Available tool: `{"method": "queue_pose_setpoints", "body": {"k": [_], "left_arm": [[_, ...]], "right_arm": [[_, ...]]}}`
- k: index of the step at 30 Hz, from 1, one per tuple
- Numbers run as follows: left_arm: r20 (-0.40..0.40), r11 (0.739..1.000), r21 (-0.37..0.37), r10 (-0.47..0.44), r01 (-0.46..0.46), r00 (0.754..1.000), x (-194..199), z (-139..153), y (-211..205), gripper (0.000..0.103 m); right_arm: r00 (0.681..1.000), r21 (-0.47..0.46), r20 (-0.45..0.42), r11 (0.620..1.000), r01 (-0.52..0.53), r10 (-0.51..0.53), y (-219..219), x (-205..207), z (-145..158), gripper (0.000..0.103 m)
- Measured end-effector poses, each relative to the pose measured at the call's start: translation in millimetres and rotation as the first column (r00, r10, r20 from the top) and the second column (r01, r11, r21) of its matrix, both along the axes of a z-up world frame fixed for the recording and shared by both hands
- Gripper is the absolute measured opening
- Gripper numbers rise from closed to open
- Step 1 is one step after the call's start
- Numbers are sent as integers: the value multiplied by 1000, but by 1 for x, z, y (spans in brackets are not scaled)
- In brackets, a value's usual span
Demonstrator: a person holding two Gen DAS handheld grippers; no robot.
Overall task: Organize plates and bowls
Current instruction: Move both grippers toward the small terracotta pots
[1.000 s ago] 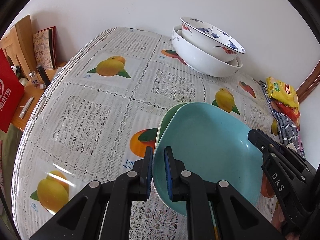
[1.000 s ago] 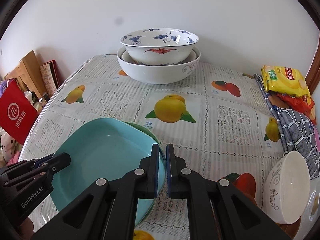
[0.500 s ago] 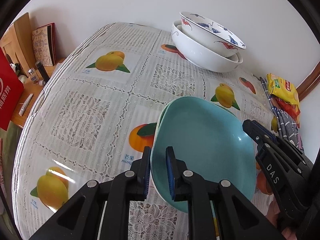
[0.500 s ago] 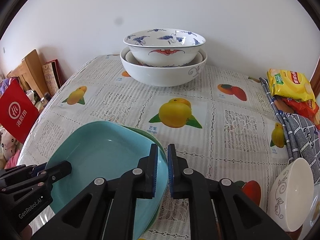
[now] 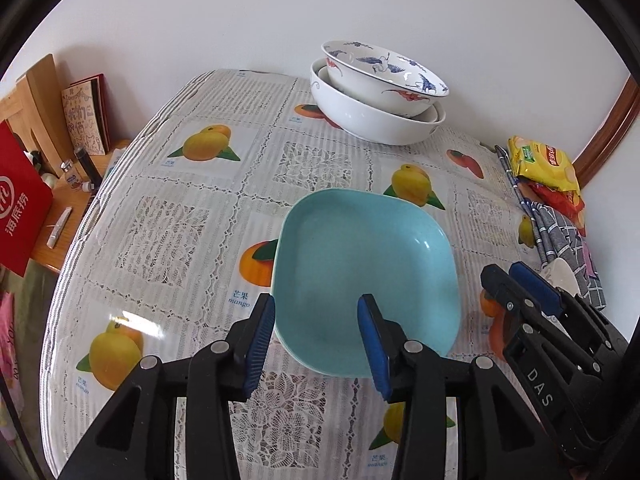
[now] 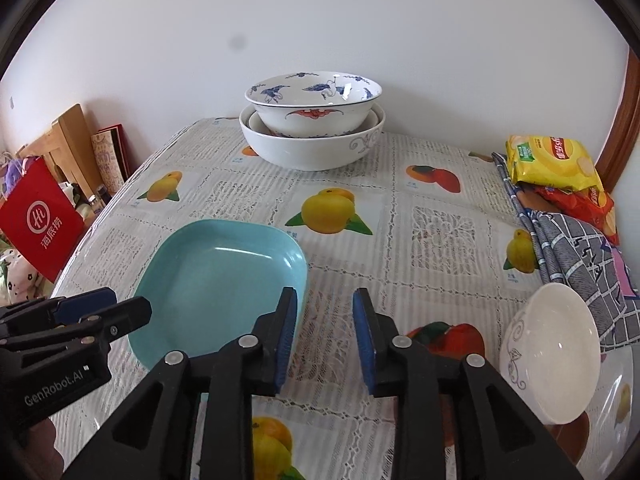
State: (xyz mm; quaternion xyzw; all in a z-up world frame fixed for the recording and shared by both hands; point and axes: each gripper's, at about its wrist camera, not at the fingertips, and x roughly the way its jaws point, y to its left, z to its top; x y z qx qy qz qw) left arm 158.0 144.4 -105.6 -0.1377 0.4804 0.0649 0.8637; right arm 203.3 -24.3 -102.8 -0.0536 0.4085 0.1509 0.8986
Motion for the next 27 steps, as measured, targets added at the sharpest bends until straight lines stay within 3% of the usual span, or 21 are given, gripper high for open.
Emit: {"method": "queue_pose_setpoints", "body": {"k": [2,9,15,18,27], "left_arm": [[12,1000,5,-8,8,1000,-4,6,-8,41],[60,998,36,-57,55,997,-15,26,-47,41],[92,992,84,-99,92,991,-22,38,-83,41],[104,994,64,-95,89,990,-23,39,-95,41],[88,993,48,-114,110,990,-21,33,-127,41]], "right_arm": [[1000,30,-4,1000,5,-5,-13,-8,4,36],[995,-15,77,997,71,-70,-61,-40,22,66],[983,12,91,987,158,-159,-117,-61,29,67],[975,30,99,980,196,-198,-143,-71,29,67],[955,9,13,955,295,-295,-201,-79,13,67]]}}
